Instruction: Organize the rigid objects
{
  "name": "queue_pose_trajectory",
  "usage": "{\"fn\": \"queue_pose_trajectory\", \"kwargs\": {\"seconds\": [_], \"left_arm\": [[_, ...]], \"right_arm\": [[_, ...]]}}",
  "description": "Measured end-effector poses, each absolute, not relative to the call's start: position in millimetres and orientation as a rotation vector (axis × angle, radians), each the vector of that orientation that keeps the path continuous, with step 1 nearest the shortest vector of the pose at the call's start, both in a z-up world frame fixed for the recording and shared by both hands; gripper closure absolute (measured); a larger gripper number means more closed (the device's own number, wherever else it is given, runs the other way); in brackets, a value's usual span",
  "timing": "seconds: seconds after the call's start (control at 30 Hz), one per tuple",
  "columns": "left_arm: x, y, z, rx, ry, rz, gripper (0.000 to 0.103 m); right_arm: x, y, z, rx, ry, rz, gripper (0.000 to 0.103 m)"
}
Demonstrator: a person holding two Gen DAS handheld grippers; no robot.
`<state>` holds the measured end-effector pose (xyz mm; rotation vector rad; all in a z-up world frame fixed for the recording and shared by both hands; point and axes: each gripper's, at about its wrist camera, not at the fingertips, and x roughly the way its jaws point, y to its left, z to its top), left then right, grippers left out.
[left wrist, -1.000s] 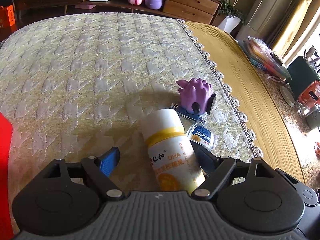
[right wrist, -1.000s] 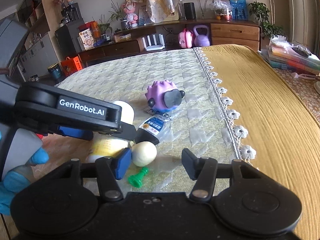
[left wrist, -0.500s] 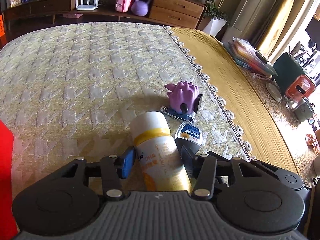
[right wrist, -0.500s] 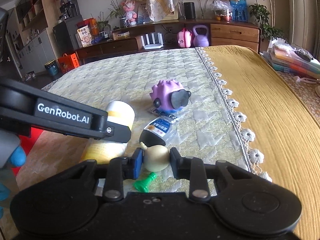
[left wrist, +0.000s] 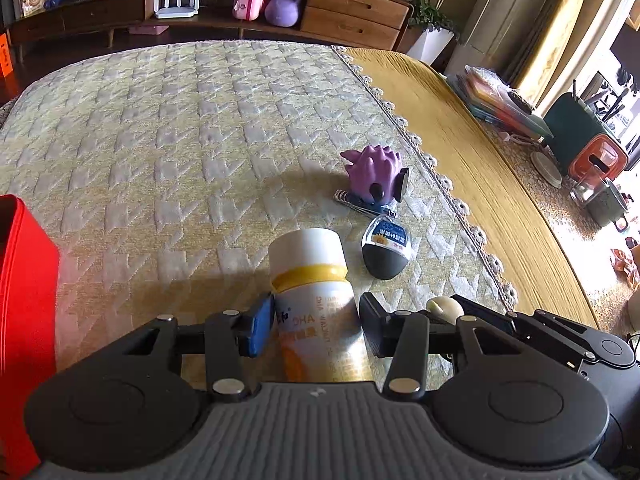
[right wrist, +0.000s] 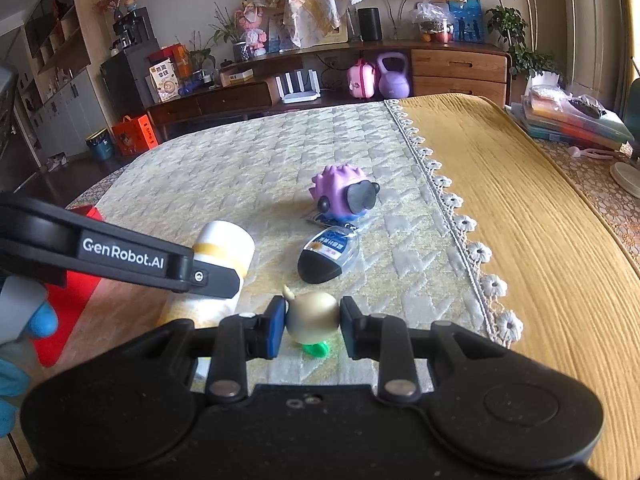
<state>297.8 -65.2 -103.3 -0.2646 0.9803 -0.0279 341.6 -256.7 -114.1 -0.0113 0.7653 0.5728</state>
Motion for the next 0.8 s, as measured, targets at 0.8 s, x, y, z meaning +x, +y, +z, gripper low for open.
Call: {"fn": "queue_pose_trajectory", "kwargs": {"seconds": [0.8], "left_arm": [[184, 2, -57, -0.366, 0.915, -0.029, 0.058]], "right_arm": [[245, -219, -63, -0.050, 0.730, 0.673, 0.074]]}}
